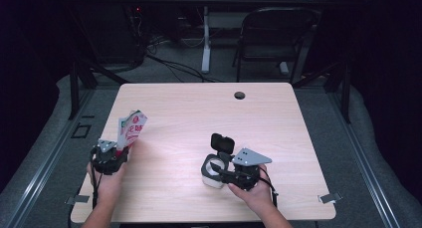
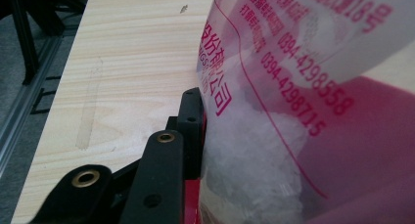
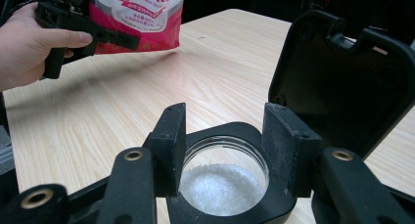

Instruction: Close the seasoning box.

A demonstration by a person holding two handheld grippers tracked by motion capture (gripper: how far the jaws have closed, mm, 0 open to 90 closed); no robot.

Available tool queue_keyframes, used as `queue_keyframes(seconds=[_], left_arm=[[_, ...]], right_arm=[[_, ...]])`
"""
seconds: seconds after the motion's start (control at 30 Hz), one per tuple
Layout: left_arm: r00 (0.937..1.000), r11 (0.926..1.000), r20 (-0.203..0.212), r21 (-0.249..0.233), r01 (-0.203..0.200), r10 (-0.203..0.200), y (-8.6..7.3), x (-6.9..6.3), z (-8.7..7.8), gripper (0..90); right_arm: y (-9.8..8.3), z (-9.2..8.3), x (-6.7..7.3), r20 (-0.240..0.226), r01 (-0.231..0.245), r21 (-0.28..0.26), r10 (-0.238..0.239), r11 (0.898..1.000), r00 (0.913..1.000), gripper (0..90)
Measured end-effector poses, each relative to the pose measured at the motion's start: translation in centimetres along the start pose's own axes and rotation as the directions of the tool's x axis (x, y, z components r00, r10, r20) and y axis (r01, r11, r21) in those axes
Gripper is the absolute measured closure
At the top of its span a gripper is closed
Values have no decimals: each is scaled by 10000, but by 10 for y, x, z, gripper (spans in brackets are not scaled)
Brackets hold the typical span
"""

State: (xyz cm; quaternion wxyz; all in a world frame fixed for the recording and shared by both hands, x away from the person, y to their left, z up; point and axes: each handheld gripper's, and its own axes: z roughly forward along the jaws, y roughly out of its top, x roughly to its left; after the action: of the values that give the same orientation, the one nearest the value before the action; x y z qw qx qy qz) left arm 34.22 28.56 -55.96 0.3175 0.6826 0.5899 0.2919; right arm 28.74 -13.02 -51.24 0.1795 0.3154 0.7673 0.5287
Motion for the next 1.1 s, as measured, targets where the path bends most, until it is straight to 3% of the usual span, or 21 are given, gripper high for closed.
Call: queue_keyframes(seconds=[0.43, 0.57, 0.7, 0.8, 0.97, 1.1], left_arm=[[9993, 9991, -11, 220, -370, 370, -1, -3, 5, 691], [9983, 9986, 370, 240, -470, 461, 0, -5, 5, 635], [9944, 9967, 783, 344, -739, 711, 2, -11, 5, 533], [9903, 9955, 1027, 31, -947, 939, 3, -15, 5, 475], [9822, 9896, 1212, -326, -1403, 1433, 4, -20, 2, 422], [9781, 9883, 1440, -497, -1444, 1502, 6, -20, 0, 399]], right_arm=[[0, 0, 0, -2, -3, 26, 3, 10000, 10000, 516], [0, -1, 0, 35, 2, 10, -2, 10000, 10000, 516], [0, -1, 0, 39, 24, 21, -24, 10000, 10000, 516], [0, -1, -1, 58, 24, 45, -24, 10000, 10000, 516], [0, -1, 0, 39, 25, 17, -25, 10000, 10000, 516], [0, -1, 0, 39, 14, 32, -14, 10000, 10000, 516]])
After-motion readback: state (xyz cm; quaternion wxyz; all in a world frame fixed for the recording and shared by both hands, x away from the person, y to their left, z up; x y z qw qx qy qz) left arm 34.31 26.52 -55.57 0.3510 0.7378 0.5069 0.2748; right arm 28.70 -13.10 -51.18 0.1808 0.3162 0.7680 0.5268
